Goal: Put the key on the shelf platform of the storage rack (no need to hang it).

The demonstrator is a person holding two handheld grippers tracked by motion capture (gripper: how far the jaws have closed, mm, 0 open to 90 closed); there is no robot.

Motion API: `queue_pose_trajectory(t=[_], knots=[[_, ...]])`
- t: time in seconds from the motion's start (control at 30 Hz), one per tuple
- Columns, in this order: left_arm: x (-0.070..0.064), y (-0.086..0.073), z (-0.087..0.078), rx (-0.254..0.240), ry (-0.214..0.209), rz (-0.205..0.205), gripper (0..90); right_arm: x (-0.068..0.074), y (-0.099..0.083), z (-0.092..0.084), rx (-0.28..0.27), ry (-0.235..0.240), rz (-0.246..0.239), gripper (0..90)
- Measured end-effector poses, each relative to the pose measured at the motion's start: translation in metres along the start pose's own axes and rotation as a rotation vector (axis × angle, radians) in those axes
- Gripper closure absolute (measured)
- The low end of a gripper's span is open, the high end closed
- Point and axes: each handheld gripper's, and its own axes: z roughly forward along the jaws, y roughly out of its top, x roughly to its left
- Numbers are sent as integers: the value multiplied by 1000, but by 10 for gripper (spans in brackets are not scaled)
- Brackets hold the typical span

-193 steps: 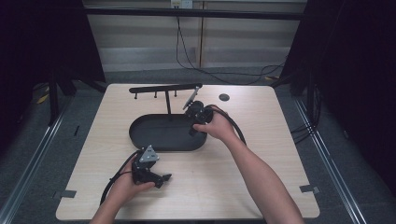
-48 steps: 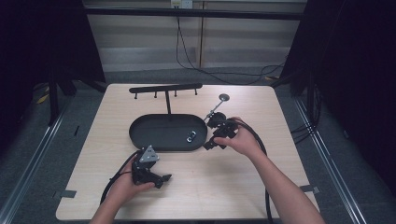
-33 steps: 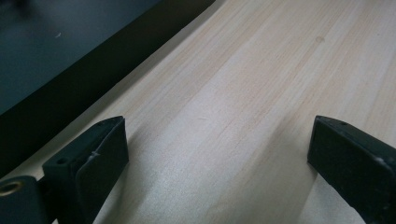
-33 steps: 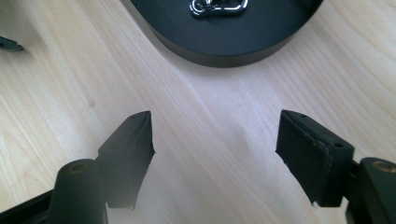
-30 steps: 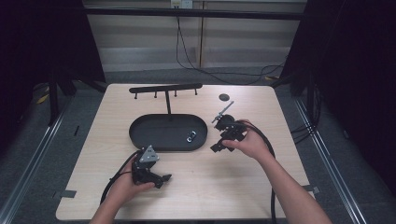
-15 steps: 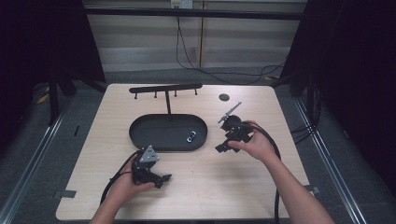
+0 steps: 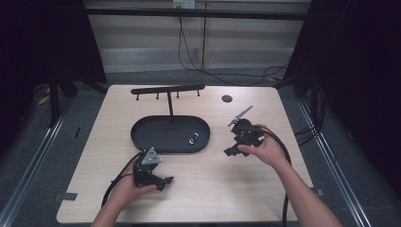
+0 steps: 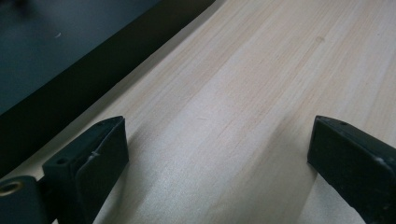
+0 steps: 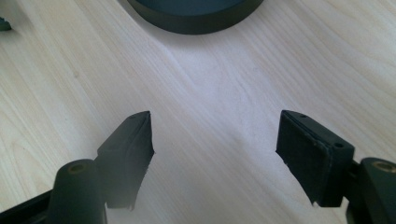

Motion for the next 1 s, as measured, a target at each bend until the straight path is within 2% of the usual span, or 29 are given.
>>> queue_pose_trajectory(t=[0.47, 1.0], knots=[[0, 0, 0, 0, 0, 0, 48, -5, -17, -5, -23, 5, 25, 265], [0, 0, 0, 0, 0, 0, 48, -7, -40, -4, -21, 3, 37, 261]])
